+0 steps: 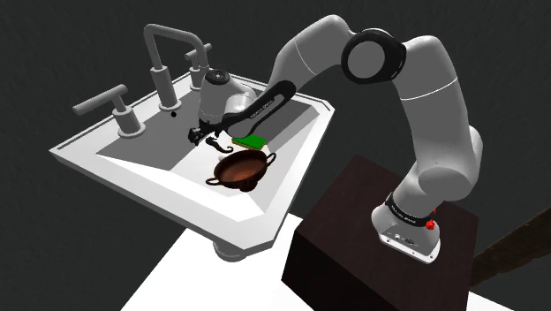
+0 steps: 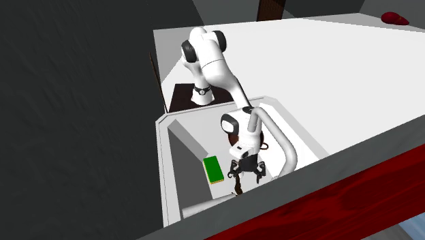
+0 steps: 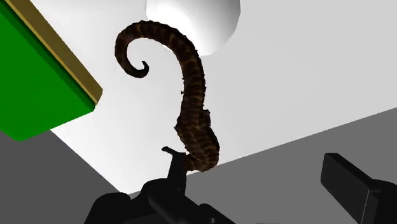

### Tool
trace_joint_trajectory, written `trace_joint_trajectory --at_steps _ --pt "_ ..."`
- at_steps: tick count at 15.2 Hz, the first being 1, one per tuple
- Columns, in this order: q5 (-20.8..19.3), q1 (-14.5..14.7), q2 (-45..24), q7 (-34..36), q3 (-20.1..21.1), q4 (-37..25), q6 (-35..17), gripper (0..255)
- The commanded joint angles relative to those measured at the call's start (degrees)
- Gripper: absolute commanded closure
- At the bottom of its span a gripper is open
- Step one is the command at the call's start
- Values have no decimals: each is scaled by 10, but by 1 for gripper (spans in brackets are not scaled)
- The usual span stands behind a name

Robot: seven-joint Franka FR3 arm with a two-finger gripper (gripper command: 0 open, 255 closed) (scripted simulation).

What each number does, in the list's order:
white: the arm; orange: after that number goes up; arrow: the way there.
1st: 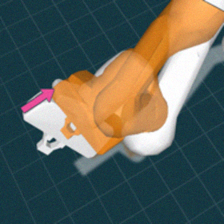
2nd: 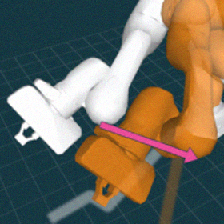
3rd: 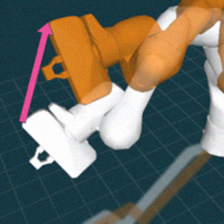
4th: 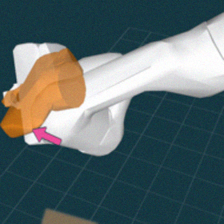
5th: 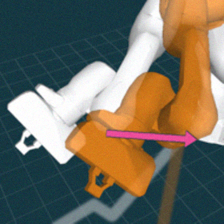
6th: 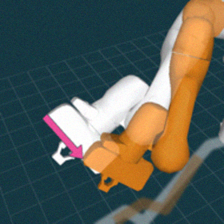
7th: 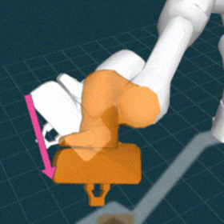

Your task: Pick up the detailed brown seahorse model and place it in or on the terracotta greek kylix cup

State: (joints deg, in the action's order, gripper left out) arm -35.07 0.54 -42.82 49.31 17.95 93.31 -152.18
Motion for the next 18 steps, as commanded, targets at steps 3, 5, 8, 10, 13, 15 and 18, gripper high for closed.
trace_joint_trajectory --at_steps 3,5,8,10,13,15,18 --pt "10 11 -30 -9 -23 -23 65 0" --pt "12 16 -41 -11 -30 -31 60 0" --pt "12 16 -41 -11 -30 -31 60 0" --pt "12 16 -41 -11 -30 -31 60 0" --pt "12 16 -41 -11 -30 -31 60 255" --pt "12 16 -41 -12 -30 -33 61 255" --pt "13 14 -42 -13 -30 -33 61 255"
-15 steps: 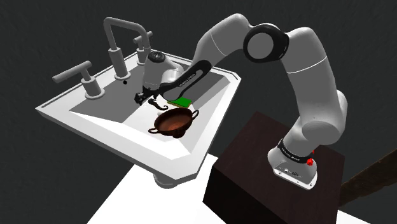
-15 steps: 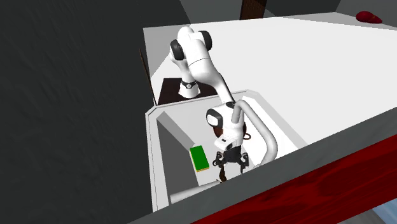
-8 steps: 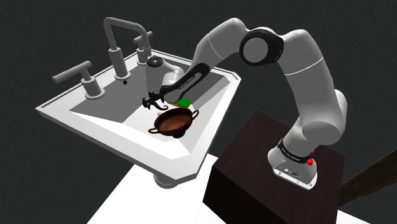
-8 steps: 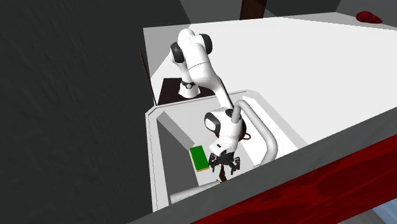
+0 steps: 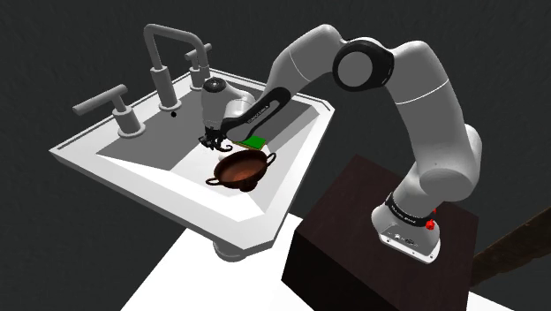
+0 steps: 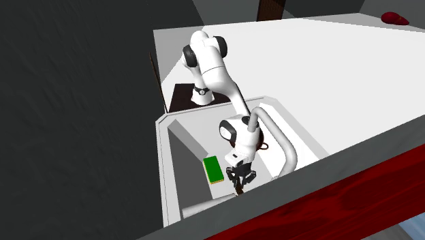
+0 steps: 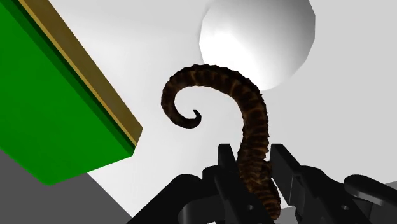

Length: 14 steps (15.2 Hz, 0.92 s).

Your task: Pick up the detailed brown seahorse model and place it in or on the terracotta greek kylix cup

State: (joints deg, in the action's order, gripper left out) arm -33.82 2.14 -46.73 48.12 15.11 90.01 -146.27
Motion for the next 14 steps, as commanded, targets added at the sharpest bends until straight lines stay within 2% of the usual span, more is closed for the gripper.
trace_joint_trajectory --at_steps 1,14 --pt "0 -1 -1 1 -2 2 1 255" --pt "22 -15 52 -21 21 14 43 255"
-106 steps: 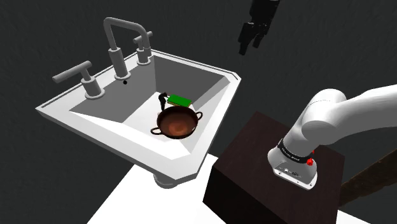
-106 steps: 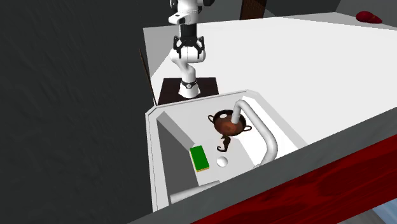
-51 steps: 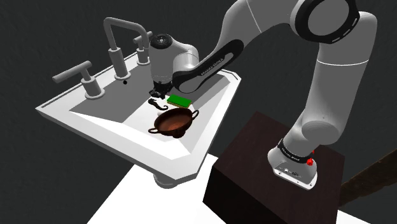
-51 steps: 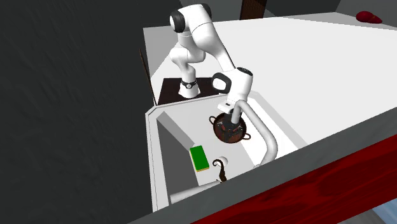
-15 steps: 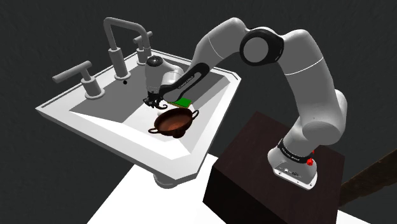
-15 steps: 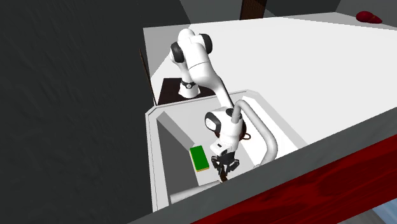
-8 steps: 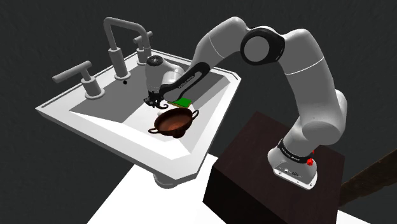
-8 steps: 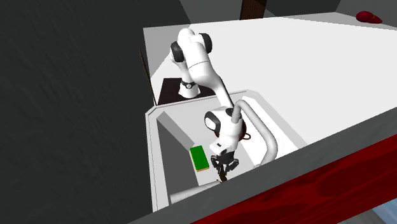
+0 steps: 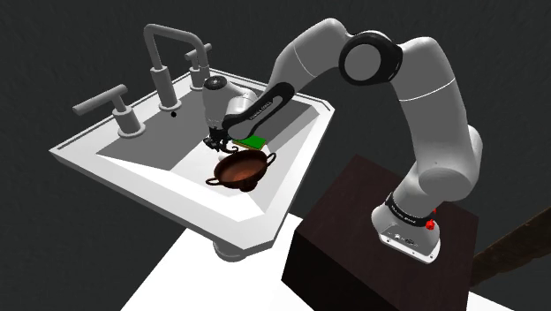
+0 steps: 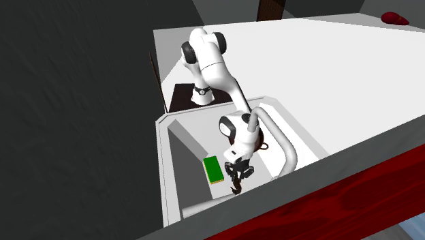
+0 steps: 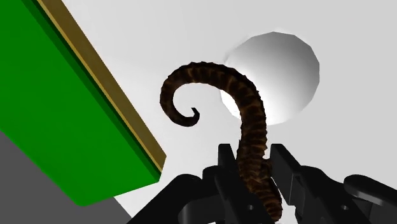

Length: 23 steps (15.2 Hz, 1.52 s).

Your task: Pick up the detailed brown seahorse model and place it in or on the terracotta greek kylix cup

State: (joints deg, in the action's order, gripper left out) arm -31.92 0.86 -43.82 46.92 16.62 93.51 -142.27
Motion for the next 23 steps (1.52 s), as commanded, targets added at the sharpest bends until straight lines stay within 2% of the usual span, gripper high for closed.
trace_joint_trajectory --at_steps 1,8,9,10,13,14,23 --pt "5 -4 27 -11 8 -21 8 255" --pt "16 -19 59 -24 30 -22 42 255" --pt "16 -19 25 -23 27 29 41 255" --pt "16 -19 25 -23 27 29 41 0" --pt "51 -97 40 -127 79 49 -30 0" --pt "53 -103 40 -133 83 50 -33 0" --pt "35 -84 -13 -124 63 18 -55 0"
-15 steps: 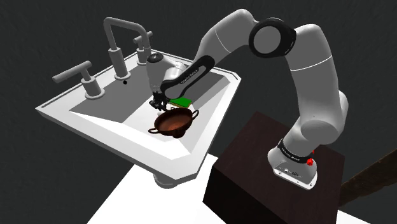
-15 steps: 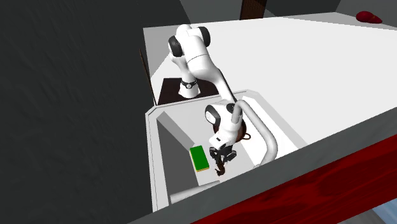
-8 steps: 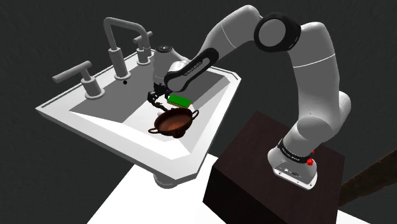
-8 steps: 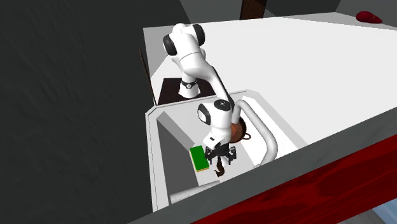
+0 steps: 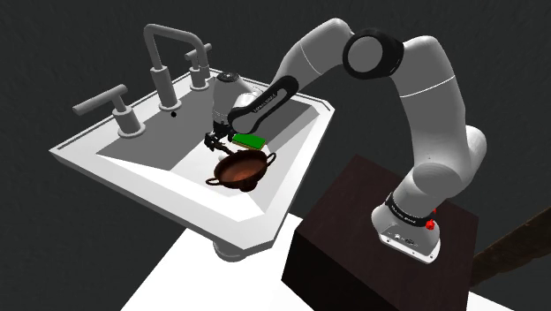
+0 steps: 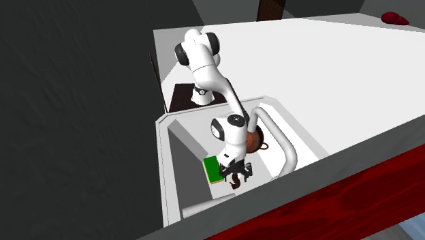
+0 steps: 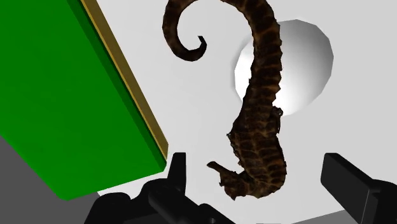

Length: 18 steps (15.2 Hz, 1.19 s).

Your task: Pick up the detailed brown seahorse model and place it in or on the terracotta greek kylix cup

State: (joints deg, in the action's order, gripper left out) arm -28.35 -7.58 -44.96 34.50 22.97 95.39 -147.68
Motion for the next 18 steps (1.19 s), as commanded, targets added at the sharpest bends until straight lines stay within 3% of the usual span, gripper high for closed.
trace_joint_trajectory --at_steps 1,6,7,18 --pt "-1 1 -2 1 -1 -1 -1 0" --pt "-1 1 -2 1 -1 -1 -1 0" --pt "-1 1 -2 1 -1 -1 -1 255" --pt "4 -3 9 -3 5 2 7 255"
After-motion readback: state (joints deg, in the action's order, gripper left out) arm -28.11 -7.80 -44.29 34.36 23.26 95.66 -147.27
